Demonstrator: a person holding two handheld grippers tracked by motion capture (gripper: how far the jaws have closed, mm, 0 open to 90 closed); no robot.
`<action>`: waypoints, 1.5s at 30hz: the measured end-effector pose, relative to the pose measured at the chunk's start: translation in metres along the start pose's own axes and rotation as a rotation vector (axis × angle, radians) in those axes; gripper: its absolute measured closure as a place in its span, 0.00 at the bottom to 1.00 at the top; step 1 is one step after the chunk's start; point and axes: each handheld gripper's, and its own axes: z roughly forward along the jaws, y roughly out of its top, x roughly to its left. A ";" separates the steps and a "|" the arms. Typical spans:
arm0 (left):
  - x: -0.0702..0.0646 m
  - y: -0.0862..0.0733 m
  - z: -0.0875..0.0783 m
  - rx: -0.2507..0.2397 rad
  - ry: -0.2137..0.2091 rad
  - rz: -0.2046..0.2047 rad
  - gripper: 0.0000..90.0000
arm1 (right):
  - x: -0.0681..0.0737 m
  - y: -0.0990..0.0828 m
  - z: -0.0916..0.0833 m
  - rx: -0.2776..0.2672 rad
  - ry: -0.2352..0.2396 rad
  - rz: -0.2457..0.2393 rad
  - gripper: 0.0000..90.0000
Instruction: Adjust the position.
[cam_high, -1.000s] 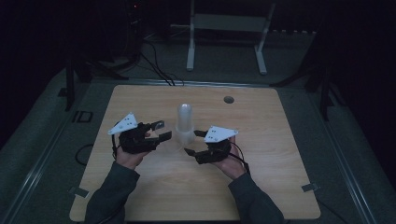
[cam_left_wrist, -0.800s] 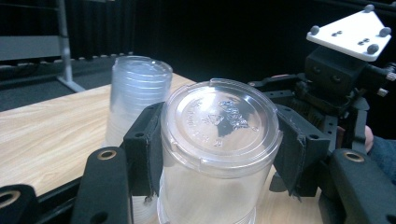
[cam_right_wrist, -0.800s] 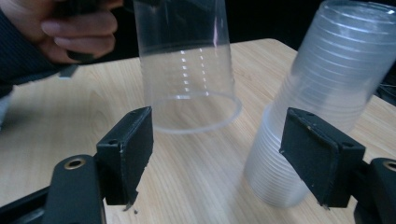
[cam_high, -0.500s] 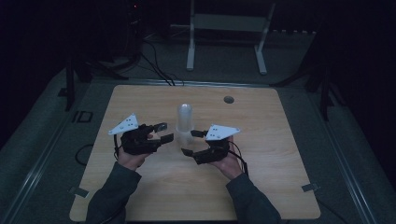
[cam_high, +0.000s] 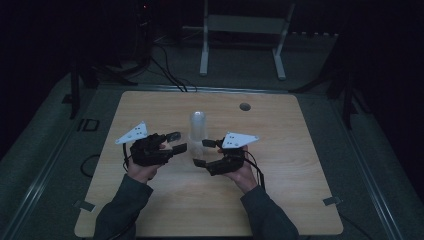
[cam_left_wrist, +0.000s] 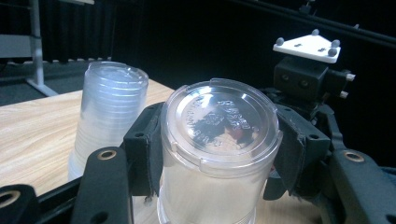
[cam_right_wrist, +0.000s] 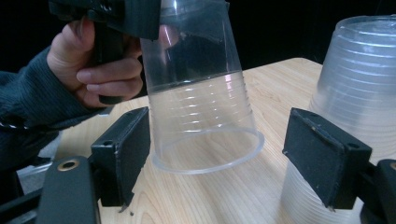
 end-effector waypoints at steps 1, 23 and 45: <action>0.000 0.000 0.000 -0.002 -0.002 -0.002 0.46 | 0.000 0.000 0.000 -0.009 0.010 0.006 0.25; 0.004 -0.005 0.003 -0.066 -0.101 -0.095 0.46 | 0.001 0.000 0.006 -0.078 0.054 0.030 0.23; 0.005 -0.007 0.007 -0.081 -0.129 -0.119 0.46 | 0.003 -0.001 0.015 -0.062 0.082 0.024 0.24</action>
